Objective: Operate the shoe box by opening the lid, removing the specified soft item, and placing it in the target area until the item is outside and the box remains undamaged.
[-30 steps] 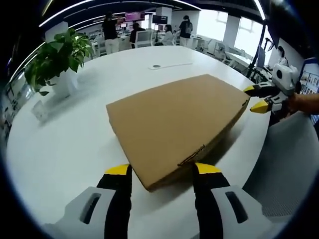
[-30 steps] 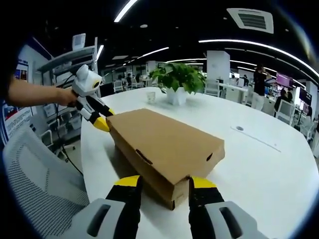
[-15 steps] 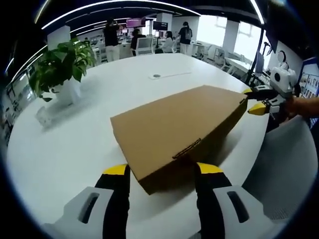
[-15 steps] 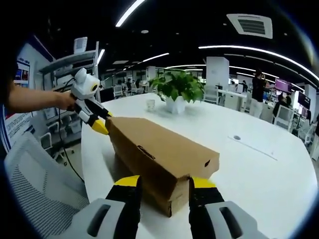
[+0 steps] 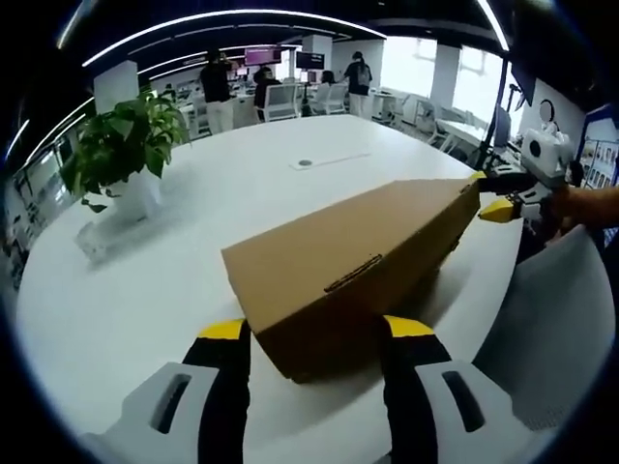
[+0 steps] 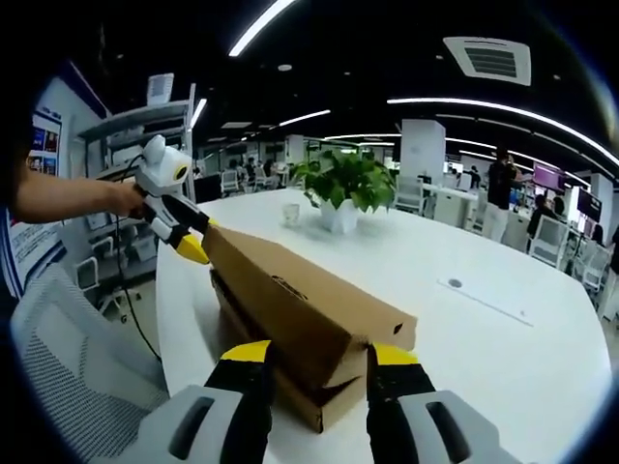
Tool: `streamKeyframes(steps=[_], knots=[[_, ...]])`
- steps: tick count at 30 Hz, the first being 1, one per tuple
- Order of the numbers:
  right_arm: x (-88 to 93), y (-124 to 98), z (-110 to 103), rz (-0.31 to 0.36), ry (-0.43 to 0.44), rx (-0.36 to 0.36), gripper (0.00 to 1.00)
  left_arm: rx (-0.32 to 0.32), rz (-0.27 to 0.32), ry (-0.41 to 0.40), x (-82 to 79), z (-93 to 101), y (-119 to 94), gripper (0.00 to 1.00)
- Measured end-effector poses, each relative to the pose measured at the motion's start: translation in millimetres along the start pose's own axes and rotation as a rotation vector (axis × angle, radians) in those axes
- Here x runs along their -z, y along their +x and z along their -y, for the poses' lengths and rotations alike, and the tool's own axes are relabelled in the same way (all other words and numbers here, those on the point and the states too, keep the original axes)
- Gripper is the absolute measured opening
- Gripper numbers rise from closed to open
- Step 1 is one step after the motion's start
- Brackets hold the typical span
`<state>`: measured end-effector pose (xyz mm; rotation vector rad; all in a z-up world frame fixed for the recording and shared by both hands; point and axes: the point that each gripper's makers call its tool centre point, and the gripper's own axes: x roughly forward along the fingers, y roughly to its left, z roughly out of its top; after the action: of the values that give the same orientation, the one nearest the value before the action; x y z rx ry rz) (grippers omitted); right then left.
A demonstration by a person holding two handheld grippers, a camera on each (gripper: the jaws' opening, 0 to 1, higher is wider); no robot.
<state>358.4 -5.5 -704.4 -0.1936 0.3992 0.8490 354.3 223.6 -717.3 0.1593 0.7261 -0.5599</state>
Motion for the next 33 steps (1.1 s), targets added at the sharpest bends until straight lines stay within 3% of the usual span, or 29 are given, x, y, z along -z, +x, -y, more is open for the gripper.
streamKeyframes(steps=[33], knots=[[-37.4,4,22,0.055,-0.023,0.030,0.33,-0.121,0.066,0.053,-39.0,-26.8,-4,0.41]])
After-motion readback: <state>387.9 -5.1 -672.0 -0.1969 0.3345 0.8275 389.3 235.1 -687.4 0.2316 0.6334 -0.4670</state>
